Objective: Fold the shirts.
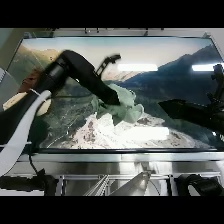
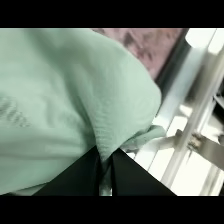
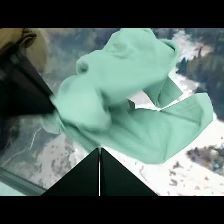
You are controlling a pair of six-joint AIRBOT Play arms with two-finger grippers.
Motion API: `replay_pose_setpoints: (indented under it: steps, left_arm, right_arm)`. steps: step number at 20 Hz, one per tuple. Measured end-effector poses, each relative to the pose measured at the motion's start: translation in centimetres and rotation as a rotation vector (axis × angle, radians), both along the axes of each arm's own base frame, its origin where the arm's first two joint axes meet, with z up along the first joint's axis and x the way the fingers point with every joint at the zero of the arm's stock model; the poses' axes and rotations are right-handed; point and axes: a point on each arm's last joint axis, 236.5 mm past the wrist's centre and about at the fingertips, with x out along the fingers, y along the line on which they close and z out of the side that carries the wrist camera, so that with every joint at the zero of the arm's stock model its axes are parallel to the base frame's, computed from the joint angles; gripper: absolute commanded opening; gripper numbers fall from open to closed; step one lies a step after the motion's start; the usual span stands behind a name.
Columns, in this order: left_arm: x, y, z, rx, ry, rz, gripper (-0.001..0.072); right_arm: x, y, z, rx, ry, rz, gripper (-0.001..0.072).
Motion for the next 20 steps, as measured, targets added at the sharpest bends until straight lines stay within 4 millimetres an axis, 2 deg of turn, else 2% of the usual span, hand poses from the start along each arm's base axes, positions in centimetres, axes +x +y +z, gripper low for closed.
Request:
replay_pose_setpoints:
  steps: [1,2,3,4,5,6,7,10,12,13,15,17,20]
  left_arm:
    - [-1.6,-0.7,-1.2,0.013,0.035,-0.018,0.0219]
    - [-2.9,-1.1,-2.1,0.026,0.065,-0.028,0.0445]
    - [-3.8,-1.3,-2.5,0.037,0.089,-0.032,0.0709]
    - [-4.4,-1.3,-2.5,0.05,0.118,-0.03,0.072]
    - [-4.9,-0.9,-2.1,0.063,0.151,-0.03,0.072]
    - [-5.1,-0.4,-1.4,0.076,0.183,-0.018,0.072]
    - [-5.3,0.4,-0.7,0.091,0.219,-0.007,0.072]
    - [-5.5,3.6,1.3,0.117,0.278,0.048,0.0715]
    - [-4.8,6.9,1.0,0.136,0.282,0.15,0.0698]
    - [-4.2,8.6,0.4,0.145,0.278,0.22,0.0698]
    - [-2.9,12.2,-1.7,0.145,0.298,0.369,0.0697]
    - [-2.3,15.0,-4.1,0.12,0.354,0.487,0.0698]
    - [-2.2,17.8,-8.0,0.092,0.468,0.604,0.0698]
  right_arm:
    - [0.0,0.0,0.0,0.0,0.0,0.001,0.002]
    - [-0.1,0.0,0.0,-0.001,0.002,0.002,0.0021]
    - [-0.2,0.1,-0.2,-0.002,0.01,0.009,0.0025]
    - [-0.5,0.1,-0.4,-0.005,0.022,0.017,0.0027]
    - [-0.9,0.1,-0.8,-0.012,0.042,0.026,0.0097]
    - [-1.2,-0.2,-1.2,-0.017,0.067,0.027,0.032]
    - [-1.3,-0.7,-1.8,-0.022,0.099,0.018,0.0403]
    - [-0.9,-3.4,-3.9,-0.025,0.214,-0.057,0.0403]
    - [-0.3,-5.3,-6.5,-0.017,0.331,-0.107,0.0389]
    - [0.0,-6.0,-8.0,-0.016,0.384,-0.117,0.0362]
    - [0.7,-6.4,-10.9,0.004,0.485,-0.108,0.0363]
    - [1.6,-6.0,-13.7,0.06,0.568,-0.087,0.0362]
    - [3.0,-4.5,-17.2,0.178,0.655,-0.05,0.0361]
